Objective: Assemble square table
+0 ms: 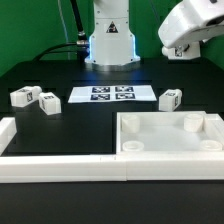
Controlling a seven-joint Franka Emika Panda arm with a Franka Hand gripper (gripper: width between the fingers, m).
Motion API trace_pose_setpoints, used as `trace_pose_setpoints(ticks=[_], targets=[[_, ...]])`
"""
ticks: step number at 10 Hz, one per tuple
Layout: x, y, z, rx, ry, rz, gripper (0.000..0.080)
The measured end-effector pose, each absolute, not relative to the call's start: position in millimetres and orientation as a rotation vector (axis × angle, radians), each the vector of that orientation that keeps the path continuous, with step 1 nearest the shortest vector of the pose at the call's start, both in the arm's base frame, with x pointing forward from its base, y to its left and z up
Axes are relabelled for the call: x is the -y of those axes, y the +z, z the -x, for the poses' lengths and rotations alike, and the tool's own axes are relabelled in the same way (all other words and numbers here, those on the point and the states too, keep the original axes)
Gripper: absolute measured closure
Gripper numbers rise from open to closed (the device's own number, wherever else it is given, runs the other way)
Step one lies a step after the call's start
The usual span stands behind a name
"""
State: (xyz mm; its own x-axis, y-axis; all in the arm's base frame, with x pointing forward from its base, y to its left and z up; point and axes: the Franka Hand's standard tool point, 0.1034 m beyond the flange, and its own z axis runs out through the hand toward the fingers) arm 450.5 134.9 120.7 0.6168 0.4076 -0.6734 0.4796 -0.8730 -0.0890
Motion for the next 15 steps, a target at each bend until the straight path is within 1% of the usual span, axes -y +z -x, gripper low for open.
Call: trace_pose_setpoints(ticks=[1,3,4,5,6,7,8,10,11,12,13,15], targets=[[-133.6,121.7,-448.5,-0.756,-1.053,-2.753,0.0511],[-132.4,123.2,-464.0,-0.764,-0.830,-2.843,0.0511],[-126.5,134.1,-480.5,-0.801,-0.785,-2.870,0.0511],[-117.8,159.6,-515.1,-0.814,-0.693,-2.918,0.0509],[-108.0,182.6,-541.7,-0.803,-0.583,-2.972,0.0509],[-101.6,195.1,-556.8,-0.787,-0.502,-3.003,0.0509],[-102.6,191.9,-562.9,-0.787,-0.381,-3.022,0.0509],[-99.7,191.4,-564.0,-0.761,-0.189,-3.060,0.0509],[-101.1,183.5,-570.0,-0.748,-0.022,-3.093,0.0509],[-100.3,161.5,-564.2,-0.737,0.066,-3.125,0.0509],[-100.0,155.9,-578.0,-0.743,0.101,-3.126,0.0509],[-106.4,166.6,-631.9,-0.637,0.372,-3.150,0.0509]])
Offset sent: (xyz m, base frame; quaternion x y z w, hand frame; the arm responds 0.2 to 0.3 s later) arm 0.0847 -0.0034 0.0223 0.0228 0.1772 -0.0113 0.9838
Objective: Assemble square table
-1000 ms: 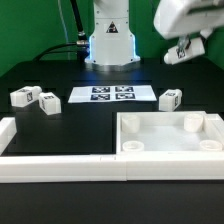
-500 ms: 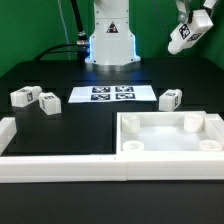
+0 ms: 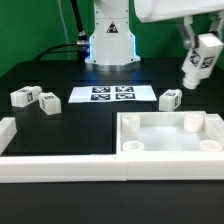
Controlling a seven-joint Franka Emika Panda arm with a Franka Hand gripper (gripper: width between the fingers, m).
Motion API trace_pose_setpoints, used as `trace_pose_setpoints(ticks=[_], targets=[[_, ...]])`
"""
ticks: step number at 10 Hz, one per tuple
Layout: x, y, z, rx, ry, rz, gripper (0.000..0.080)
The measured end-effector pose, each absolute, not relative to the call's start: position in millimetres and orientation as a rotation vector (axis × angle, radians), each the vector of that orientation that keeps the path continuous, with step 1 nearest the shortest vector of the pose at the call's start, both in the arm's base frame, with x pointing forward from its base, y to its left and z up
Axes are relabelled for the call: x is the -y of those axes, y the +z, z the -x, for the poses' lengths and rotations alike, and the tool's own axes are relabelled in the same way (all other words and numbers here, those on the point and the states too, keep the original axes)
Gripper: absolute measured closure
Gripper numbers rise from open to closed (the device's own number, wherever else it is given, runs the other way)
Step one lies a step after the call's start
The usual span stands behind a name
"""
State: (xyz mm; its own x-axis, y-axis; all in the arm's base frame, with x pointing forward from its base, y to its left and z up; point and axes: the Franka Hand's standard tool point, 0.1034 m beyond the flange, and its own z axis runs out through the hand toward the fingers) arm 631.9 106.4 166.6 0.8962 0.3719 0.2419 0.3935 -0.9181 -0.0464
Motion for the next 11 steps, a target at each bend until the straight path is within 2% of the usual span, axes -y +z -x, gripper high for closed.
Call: trace_pose_setpoints(ticks=[1,5,7,9,10,11], targets=[[-113.5,173.9,-649.1,0.547,-0.448,2.960,0.0509],[-89.8,169.5,-654.1,0.584,-0.859,2.938,0.0509],[-72.2,157.3,-652.4,0.626,-0.829,2.949,0.0509],[-67.4,151.8,-665.3,0.584,-0.769,2.927,0.0509],[-82.2,138.9,-664.6,0.586,-0.747,2.901,0.0509],[-98.0,134.8,-664.0,0.561,-0.730,2.884,0.0509]])
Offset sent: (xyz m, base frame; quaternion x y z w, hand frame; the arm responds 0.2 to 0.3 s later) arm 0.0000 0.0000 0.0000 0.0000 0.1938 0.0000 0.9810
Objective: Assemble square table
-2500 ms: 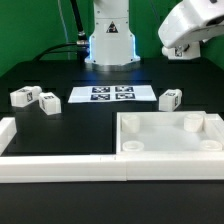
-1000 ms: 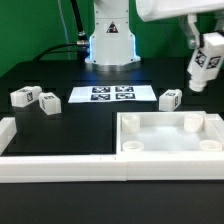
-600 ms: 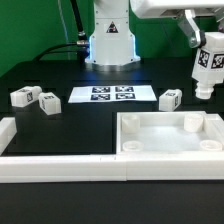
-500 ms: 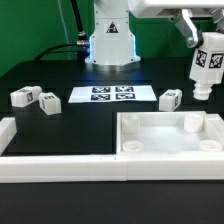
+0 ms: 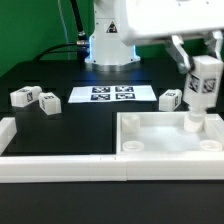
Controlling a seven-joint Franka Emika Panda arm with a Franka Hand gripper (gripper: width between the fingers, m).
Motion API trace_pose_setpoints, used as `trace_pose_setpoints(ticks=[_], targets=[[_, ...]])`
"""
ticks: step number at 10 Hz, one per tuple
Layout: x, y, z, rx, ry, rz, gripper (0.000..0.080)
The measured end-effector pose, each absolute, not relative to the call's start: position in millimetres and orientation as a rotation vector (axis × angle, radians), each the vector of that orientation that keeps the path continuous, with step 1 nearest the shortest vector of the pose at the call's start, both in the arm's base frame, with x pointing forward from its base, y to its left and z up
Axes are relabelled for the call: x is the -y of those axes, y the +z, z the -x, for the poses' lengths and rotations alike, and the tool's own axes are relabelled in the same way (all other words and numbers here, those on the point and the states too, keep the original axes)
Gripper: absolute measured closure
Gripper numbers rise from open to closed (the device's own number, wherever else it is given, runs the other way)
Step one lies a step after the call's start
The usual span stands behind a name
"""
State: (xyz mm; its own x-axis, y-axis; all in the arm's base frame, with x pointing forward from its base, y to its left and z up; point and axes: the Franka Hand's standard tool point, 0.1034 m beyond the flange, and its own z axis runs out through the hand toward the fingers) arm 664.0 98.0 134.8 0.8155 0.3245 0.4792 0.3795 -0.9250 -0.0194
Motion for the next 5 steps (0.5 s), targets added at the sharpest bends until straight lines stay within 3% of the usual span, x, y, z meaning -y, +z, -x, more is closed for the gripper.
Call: trace_pose_setpoints(ticks=[1,5], targets=[[-120.6,141.3,-666.7,0.517,-0.724,2.868,0.0509],[-113.0,137.2,-666.7,0.562,-0.725,2.876,0.0509]])
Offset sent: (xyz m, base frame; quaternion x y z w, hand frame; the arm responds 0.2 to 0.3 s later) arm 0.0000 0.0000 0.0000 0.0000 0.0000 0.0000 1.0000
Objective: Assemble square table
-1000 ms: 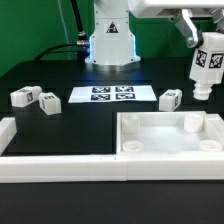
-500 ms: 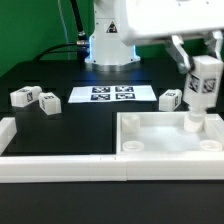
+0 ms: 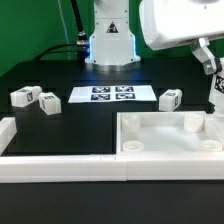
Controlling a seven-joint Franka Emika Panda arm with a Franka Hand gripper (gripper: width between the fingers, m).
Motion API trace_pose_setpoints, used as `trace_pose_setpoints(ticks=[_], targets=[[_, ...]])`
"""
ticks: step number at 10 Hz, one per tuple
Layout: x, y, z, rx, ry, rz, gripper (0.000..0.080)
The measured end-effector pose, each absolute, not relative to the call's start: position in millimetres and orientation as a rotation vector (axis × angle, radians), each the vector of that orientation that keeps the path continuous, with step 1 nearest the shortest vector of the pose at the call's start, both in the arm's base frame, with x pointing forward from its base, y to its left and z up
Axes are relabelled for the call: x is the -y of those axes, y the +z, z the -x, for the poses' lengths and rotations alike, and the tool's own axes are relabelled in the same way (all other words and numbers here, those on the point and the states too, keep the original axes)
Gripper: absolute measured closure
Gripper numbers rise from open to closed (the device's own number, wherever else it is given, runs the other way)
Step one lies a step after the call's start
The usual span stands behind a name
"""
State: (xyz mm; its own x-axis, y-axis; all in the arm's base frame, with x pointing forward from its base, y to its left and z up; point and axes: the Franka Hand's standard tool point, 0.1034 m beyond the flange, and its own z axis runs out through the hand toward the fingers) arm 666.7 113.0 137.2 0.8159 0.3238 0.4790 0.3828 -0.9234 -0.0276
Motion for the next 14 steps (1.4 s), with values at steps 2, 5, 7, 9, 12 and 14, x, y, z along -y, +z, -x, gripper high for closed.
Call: trace_pose_setpoints(ticks=[2,5,7,9,12,14], targets=[[-103.4,127.0,-671.4,0.550,-0.806,2.877,0.0509],[-101.1,106.3,-666.6,0.539,-0.765,2.883,0.0509],[-99.4,104.1,-665.5,0.536,-0.759,2.885,0.0509],[-99.5,103.0,-665.3,0.533,-0.757,2.885,0.0509],[-100.2,98.1,-670.0,0.526,-0.758,2.882,0.0509],[-101.9,93.2,-668.1,0.527,-0.747,2.881,0.0509]])
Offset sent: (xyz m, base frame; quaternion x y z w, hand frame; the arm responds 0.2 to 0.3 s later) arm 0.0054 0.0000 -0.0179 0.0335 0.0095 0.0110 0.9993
